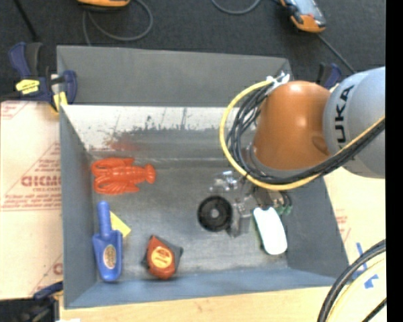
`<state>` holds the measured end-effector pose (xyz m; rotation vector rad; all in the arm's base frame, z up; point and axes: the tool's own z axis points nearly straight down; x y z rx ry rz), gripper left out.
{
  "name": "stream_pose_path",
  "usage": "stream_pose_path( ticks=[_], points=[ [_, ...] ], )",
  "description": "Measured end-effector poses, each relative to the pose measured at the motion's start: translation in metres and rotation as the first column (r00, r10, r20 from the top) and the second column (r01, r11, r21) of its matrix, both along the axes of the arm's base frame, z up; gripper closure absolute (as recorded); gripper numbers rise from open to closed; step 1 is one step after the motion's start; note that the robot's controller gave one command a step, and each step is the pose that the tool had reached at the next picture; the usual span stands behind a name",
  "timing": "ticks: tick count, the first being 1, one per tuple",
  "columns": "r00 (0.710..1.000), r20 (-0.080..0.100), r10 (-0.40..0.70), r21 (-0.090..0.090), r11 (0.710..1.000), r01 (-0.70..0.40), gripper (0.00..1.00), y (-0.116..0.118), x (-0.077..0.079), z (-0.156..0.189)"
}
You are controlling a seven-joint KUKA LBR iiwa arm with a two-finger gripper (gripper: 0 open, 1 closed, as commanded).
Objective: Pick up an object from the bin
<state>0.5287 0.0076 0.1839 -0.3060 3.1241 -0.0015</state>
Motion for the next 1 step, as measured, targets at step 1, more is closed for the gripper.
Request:
stream_pose_path(
  ticks=[1],
  points=[
    [1.000, 0.000, 0.000, 0.000, 1.000, 0.000, 1.00, 0.0000, 0.0000, 0.0000]
  ],
)
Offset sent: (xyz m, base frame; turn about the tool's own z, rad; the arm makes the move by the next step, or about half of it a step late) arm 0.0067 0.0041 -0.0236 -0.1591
